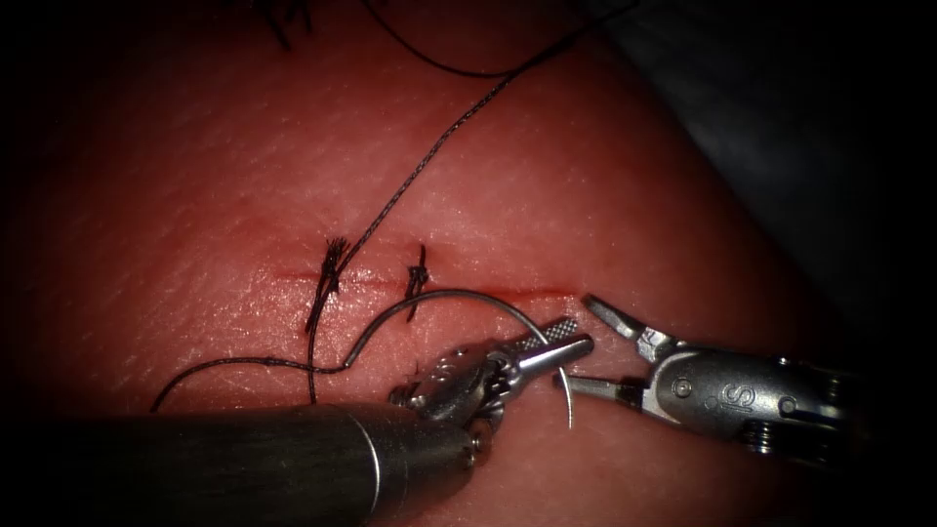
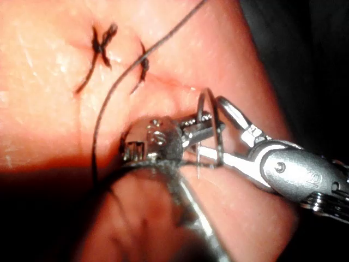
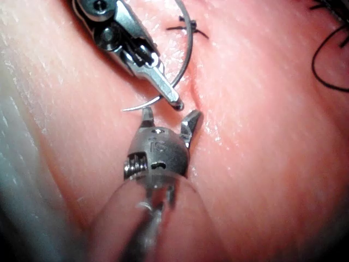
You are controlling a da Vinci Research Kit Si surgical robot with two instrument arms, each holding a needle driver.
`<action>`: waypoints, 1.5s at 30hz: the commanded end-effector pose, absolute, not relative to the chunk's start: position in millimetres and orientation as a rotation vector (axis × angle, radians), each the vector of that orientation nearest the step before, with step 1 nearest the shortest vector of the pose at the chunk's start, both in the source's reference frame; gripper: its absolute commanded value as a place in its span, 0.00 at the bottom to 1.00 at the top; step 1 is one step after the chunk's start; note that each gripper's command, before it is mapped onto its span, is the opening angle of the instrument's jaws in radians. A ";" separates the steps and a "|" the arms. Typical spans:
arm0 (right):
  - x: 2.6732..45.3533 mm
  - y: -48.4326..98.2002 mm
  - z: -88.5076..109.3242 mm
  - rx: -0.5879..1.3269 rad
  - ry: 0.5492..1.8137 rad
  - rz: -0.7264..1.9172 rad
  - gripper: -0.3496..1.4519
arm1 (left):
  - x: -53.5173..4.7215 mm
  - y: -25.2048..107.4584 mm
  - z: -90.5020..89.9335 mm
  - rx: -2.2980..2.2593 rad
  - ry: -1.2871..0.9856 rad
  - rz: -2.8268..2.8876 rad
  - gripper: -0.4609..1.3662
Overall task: Wound Closure
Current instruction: Pick up the needle with the left gripper, then hand over the needle from the left to the right gripper
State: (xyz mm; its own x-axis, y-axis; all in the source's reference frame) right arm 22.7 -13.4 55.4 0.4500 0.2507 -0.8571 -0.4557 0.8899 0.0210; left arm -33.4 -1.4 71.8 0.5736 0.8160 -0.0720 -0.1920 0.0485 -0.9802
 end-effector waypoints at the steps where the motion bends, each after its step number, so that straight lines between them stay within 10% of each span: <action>1: 22.8 -13.4 55.4 -0.221 1.015 0.440 0.91 | -33.3 -1.4 71.8 -1.321 -0.616 0.840 0.06; 45: 24.1 -7.0 44.8 -0.061 1.064 0.420 0.93 | -29.7 5.0 63.8 -1.010 -0.670 1.366 0.06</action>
State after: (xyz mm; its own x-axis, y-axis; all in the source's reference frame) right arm 24.3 -6.9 44.5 0.4122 0.3057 -0.8583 -0.3717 0.9165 0.1479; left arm -29.8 4.9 63.9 0.1286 0.9784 -0.1622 -0.4729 -0.0833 -0.8772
